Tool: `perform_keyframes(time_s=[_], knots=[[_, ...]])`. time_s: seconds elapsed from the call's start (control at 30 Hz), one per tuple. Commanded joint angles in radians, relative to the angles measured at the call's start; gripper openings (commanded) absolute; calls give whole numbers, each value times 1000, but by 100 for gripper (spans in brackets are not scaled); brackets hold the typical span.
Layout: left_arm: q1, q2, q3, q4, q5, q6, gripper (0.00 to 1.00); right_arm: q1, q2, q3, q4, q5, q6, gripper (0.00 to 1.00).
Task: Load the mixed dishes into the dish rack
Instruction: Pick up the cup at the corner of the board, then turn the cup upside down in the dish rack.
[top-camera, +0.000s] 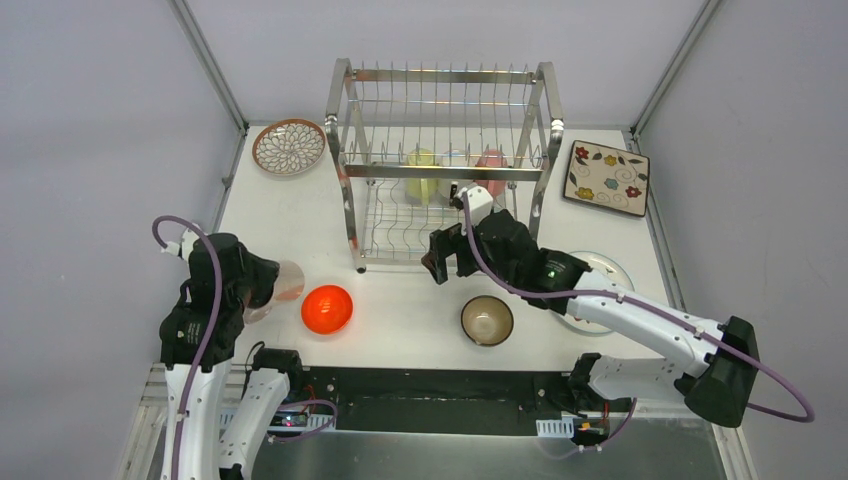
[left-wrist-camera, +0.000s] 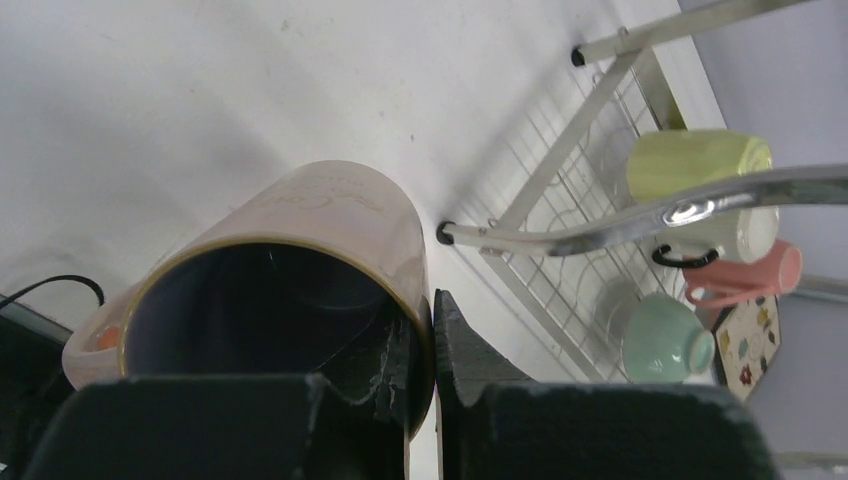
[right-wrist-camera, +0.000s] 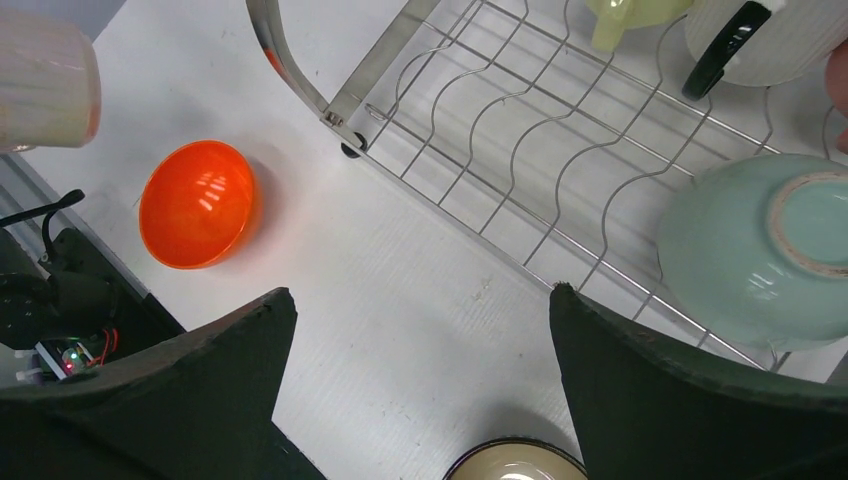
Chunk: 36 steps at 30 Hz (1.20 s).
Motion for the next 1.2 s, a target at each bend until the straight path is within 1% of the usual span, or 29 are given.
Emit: perform_keyframes(time_s=[0.0,0.17,0.27,0.43,0.53,0.57,0.63,0.7,0.77,0.83,0.93,1.07,1.1,1.17], knots=[[5,-7,54,190,232,37,0,-3,-66,21,11,37,-4,99],[5,8,32,283,461,-29,0,-3,-81,-10,50,-73,63,97],[4,8,31,301,524,-65,0,-3,-84,-27,79,-99,81,97],[-10,12,54,340,615,-73,0,-3,-118,-62,129,-127,80,98],[-12,13,43,377,672,-108,0,-3,-168,-123,205,-146,88,98],[-13,14,32,401,697,-124,0,-3,-185,-148,242,-181,92,98],[-14,12,0,470,758,-161,0,-3,-217,-198,322,-208,98,97],[-14,13,-43,583,841,-225,0,-3,-234,-240,399,-255,103,96],[-15,21,-89,719,931,-338,0,-3,-241,-272,473,-298,119,96],[-14,29,-124,847,984,-434,0,-3,-242,-301,547,-326,145,95],[-14,31,-150,967,1015,-528,0,-2,-233,-346,690,-356,159,93],[-14,32,-166,1059,1038,-610,0,0,-199,-439,958,-386,113,92],[-16,34,-182,1118,1047,-650,0,0,-191,-450,1021,-391,98,92],[-15,33,-236,1244,1055,-739,0,0,-170,-454,1070,-388,69,92]])
